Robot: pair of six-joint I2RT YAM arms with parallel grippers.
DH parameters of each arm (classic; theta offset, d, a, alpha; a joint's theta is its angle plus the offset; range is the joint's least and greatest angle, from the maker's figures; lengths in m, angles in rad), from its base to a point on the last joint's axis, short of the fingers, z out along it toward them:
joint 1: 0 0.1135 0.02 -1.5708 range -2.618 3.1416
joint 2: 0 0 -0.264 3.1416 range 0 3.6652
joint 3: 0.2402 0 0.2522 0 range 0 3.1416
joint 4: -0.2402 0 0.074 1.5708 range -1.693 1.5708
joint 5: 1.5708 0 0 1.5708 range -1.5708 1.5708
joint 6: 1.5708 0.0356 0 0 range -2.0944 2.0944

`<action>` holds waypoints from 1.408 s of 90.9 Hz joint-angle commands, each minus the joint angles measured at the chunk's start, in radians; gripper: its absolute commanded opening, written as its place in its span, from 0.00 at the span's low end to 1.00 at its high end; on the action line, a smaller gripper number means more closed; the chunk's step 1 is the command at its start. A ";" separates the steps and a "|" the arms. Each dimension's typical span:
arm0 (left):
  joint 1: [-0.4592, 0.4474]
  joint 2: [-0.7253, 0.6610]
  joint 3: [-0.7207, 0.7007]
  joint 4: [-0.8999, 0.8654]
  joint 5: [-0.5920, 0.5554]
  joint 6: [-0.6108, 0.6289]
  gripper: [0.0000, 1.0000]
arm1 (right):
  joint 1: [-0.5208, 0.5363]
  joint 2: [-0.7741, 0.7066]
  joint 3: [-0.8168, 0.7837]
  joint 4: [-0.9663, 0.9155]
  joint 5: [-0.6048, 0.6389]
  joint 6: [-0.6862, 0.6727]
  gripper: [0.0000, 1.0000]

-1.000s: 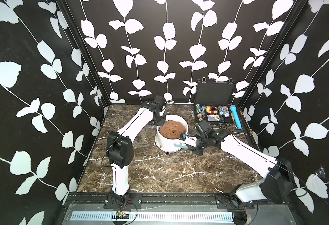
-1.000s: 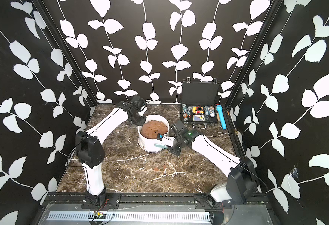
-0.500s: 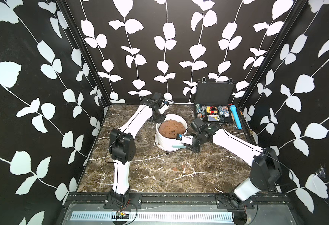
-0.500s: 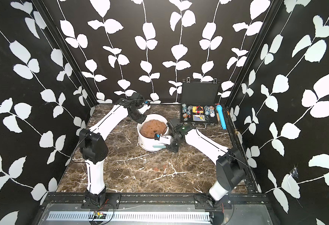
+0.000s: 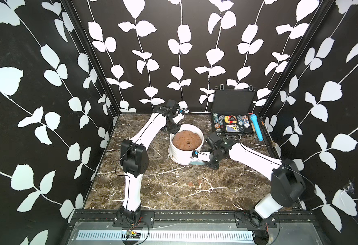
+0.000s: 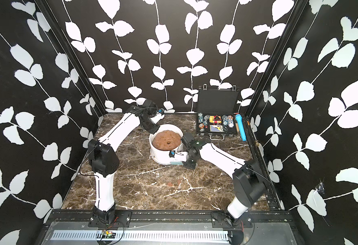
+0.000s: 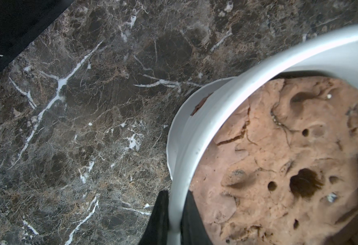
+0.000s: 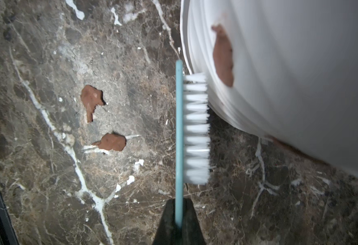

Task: Scrub the dried mud off the ceramic pot
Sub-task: Brush off the soil from the pot.

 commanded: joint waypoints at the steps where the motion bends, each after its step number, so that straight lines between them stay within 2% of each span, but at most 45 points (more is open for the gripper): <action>1: 0.007 -0.007 0.036 -0.012 -0.005 0.061 0.00 | -0.011 -0.090 -0.019 0.078 0.004 0.039 0.00; 20: 0.006 0.004 0.038 -0.019 0.010 0.072 0.00 | -0.020 -0.073 0.045 0.094 -0.033 0.006 0.00; 47: 0.007 0.021 0.042 -0.028 0.061 0.081 0.00 | -0.028 0.050 0.070 0.110 0.106 -0.036 0.00; 62: 0.007 0.020 0.042 -0.029 0.062 0.083 0.00 | -0.010 0.056 0.041 0.124 0.132 -0.050 0.00; 75: 0.007 0.020 0.063 -0.030 0.046 0.079 0.00 | 0.025 -0.004 -0.003 0.133 0.131 -0.049 0.00; 94: 0.006 0.024 0.136 -0.037 -0.005 0.062 0.25 | 0.055 -0.061 -0.041 0.043 0.177 -0.023 0.00; 115: 0.009 0.021 0.238 -0.083 -0.038 0.037 0.34 | 0.071 -0.132 -0.066 -0.014 0.157 0.010 0.00; 120: 0.008 0.014 0.259 -0.097 -0.049 0.012 0.42 | 0.063 -0.153 -0.068 0.003 0.121 0.027 0.00; 128: 0.008 -0.010 0.262 -0.134 -0.090 -0.067 0.43 | 0.042 -0.188 -0.071 0.044 0.049 0.051 0.00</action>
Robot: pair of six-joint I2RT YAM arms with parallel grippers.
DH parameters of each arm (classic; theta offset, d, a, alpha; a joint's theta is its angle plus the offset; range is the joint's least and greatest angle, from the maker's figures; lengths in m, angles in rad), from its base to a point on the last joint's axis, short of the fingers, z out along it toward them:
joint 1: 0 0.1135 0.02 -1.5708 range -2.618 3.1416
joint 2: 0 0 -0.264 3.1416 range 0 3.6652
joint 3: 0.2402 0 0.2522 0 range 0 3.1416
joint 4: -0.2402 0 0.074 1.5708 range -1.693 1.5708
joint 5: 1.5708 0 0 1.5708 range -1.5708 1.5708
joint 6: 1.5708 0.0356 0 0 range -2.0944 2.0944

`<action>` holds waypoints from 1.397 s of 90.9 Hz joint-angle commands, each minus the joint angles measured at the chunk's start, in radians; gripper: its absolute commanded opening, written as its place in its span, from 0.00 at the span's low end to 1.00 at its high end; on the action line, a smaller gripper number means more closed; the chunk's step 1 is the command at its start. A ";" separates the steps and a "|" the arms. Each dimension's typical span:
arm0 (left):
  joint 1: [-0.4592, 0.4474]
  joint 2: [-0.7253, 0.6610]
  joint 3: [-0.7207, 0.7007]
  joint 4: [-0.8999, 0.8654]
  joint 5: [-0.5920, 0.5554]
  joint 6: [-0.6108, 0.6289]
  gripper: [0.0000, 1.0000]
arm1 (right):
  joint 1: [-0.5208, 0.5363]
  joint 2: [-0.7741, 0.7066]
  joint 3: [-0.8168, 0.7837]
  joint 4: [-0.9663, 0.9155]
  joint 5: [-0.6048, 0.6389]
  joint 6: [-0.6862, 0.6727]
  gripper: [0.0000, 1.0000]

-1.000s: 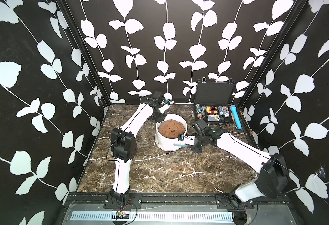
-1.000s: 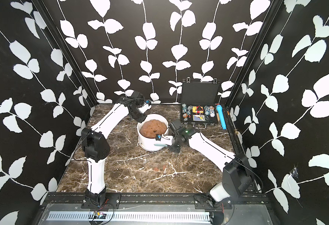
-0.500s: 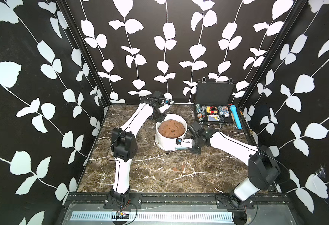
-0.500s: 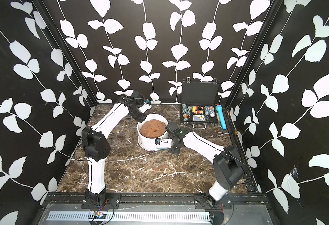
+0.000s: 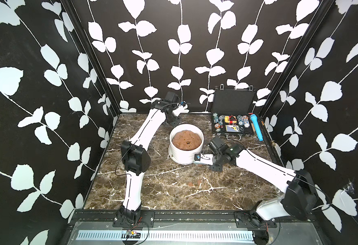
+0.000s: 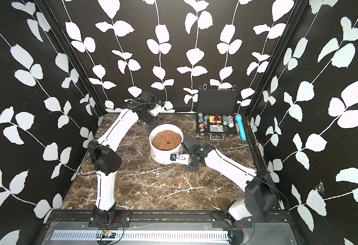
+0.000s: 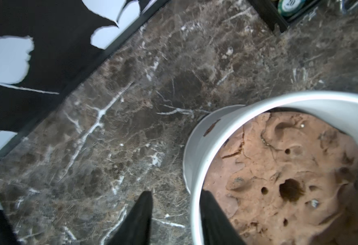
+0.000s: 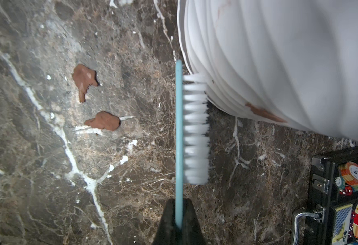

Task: Scrub the dried mud off the ceramic pot
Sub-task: Brush off the soil from the pot.

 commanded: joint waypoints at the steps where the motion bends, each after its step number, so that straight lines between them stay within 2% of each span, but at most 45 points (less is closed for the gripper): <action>1: 0.003 -0.053 0.016 -0.079 -0.058 -0.097 0.43 | -0.020 -0.058 -0.004 0.028 -0.085 0.052 0.00; 13: -0.012 -0.133 -0.122 -0.091 -0.109 -0.356 0.50 | -0.041 -0.071 0.009 0.031 -0.129 0.067 0.00; 17: -0.028 -0.179 -0.187 -0.077 -0.161 -0.447 0.54 | -0.045 -0.071 0.015 0.024 -0.131 0.070 0.00; 33: -0.138 -0.325 -0.383 -0.054 -0.259 -0.820 0.64 | -0.054 -0.093 0.017 0.005 -0.124 0.090 0.00; 45: -0.187 -0.394 -0.513 -0.028 -0.245 -1.064 0.65 | -0.061 -0.129 0.005 0.003 -0.122 0.097 0.00; 59: -0.269 -0.383 -0.553 -0.122 -0.300 -1.310 0.63 | -0.068 -0.162 0.003 0.004 -0.118 0.102 0.00; 65: -0.315 -0.366 -0.556 -0.120 -0.299 -1.358 0.63 | -0.072 -0.176 -0.001 0.011 -0.124 0.103 0.00; 80: -0.353 -0.303 -0.543 -0.126 -0.270 -1.418 0.59 | -0.078 -0.198 -0.005 0.012 -0.122 0.105 0.00; 93: -0.367 -0.276 -0.566 -0.117 -0.253 -1.420 0.47 | -0.078 -0.214 -0.011 0.023 -0.129 0.107 0.00; 112: -0.367 -0.286 -0.552 -0.127 -0.311 -1.389 0.18 | -0.078 -0.215 -0.012 0.021 -0.126 0.107 0.00; 127: -0.353 -0.250 -0.510 -0.163 -0.327 -1.311 0.07 | -0.078 -0.214 -0.012 0.005 -0.165 0.107 0.00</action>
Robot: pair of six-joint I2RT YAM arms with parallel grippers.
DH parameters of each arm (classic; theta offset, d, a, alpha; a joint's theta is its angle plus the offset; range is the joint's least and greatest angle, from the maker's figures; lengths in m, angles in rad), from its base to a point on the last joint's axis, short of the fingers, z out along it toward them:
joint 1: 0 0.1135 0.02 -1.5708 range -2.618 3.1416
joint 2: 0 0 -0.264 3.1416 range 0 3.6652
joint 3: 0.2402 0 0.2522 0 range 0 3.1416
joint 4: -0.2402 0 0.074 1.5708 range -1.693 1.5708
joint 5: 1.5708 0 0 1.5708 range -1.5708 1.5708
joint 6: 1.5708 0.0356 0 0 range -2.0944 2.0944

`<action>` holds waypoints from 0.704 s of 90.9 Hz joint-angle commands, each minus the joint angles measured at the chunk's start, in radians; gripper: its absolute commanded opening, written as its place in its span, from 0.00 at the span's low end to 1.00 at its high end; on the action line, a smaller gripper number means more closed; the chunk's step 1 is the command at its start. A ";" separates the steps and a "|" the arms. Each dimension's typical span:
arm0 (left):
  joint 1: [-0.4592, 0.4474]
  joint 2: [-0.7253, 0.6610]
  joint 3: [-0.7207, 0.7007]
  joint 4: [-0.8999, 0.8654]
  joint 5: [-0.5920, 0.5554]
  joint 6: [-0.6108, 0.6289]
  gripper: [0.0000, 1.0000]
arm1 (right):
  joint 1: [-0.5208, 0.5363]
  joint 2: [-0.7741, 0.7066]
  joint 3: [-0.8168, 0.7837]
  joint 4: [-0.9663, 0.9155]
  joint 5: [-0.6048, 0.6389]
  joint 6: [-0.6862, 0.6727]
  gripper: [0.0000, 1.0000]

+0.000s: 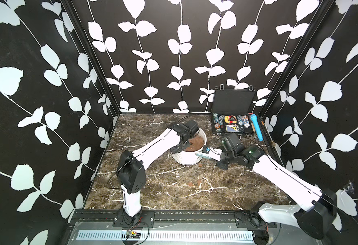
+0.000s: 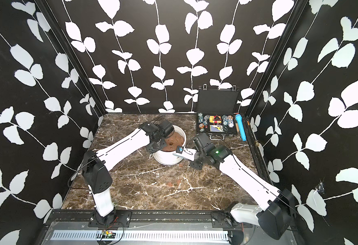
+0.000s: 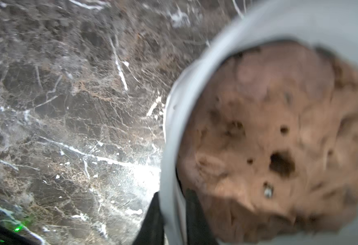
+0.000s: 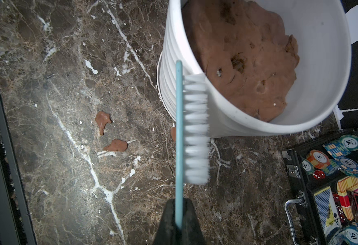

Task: Scrub the dried mud off the ceramic pot
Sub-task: Brush off the soil from the pot.

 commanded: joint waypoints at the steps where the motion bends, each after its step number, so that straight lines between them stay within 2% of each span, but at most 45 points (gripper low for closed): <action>1: -0.013 0.022 0.033 -0.070 0.011 0.149 0.06 | -0.006 -0.016 -0.008 -0.005 -0.049 0.012 0.00; 20: 0.049 0.086 0.127 -0.084 -0.035 0.317 0.00 | 0.011 -0.012 -0.005 -0.075 -0.178 0.030 0.00; 30: 0.095 0.103 0.134 -0.022 -0.019 0.425 0.00 | 0.066 -0.060 -0.071 -0.020 -0.106 0.054 0.00; 38: 0.120 0.131 0.164 0.011 -0.017 0.536 0.00 | 0.085 -0.061 -0.079 -0.004 -0.110 0.064 0.00; 50: 0.130 0.158 0.195 0.047 -0.051 0.717 0.00 | 0.104 -0.010 -0.086 0.054 -0.015 0.064 0.00; 56: 0.137 0.156 0.181 0.096 -0.019 0.805 0.00 | 0.112 0.025 -0.077 0.093 0.033 0.065 0.00; 64: 0.139 0.161 0.180 0.115 -0.034 0.882 0.00 | 0.137 0.068 -0.062 0.162 0.106 0.075 0.00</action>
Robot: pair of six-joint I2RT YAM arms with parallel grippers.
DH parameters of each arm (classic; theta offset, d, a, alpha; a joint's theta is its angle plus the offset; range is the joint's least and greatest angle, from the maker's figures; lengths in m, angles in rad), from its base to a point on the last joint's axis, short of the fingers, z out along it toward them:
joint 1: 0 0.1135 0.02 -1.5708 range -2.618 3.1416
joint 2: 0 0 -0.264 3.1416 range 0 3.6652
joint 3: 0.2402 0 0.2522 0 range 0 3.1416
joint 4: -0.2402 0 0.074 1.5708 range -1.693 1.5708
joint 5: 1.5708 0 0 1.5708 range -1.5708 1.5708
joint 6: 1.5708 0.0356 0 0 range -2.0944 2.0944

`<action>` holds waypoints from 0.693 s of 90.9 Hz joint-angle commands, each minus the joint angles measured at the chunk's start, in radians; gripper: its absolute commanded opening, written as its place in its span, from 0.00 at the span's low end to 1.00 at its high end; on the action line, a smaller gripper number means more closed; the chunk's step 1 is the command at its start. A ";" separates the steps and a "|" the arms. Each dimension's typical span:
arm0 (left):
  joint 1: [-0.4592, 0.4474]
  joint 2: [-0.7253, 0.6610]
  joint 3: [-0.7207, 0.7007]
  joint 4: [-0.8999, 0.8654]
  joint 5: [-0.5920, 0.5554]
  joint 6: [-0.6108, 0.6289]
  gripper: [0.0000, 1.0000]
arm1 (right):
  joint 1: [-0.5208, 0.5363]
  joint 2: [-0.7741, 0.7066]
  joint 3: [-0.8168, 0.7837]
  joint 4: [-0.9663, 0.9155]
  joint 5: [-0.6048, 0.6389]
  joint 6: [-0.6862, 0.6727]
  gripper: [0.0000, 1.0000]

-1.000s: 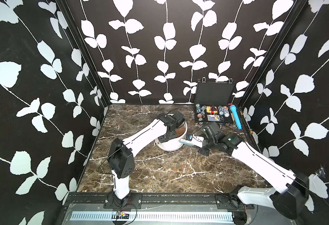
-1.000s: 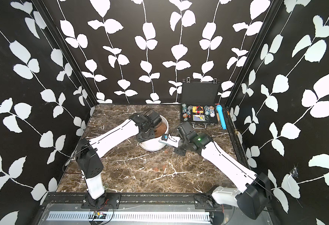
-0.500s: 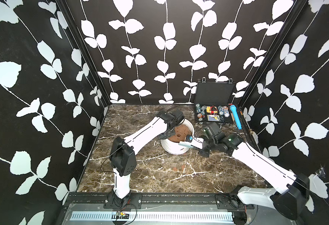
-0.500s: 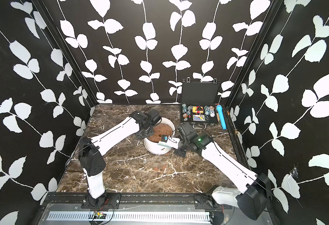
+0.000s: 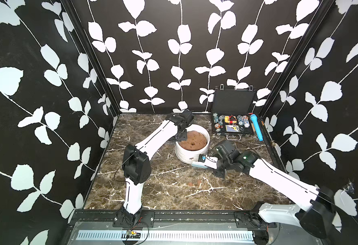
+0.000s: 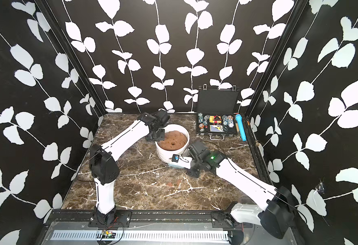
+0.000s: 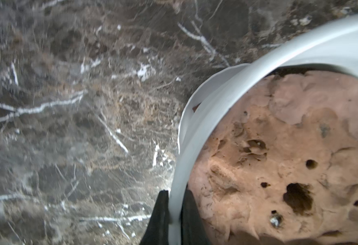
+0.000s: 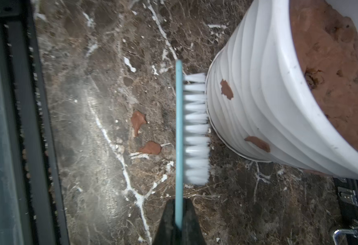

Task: Scrub the dried mud off the ceramic pot
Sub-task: Brush off the soil from the pot.

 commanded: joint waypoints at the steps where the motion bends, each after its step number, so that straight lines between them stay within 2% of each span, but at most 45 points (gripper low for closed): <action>1: 0.010 0.028 -0.001 0.051 -0.076 0.214 0.00 | 0.031 0.049 0.024 0.114 0.117 0.020 0.00; 20: 0.024 0.036 0.009 0.055 -0.060 0.271 0.00 | 0.058 0.159 0.078 0.173 0.200 0.026 0.00; 38: 0.024 0.029 -0.015 0.068 -0.032 0.272 0.00 | 0.055 0.303 0.202 0.110 0.300 0.104 0.00; 52: 0.024 0.013 -0.045 0.079 -0.019 0.276 0.00 | 0.070 0.373 0.208 0.058 0.311 0.146 0.00; 63: 0.025 0.012 -0.046 0.082 -0.021 0.280 0.00 | 0.080 0.365 0.152 0.068 0.332 0.166 0.00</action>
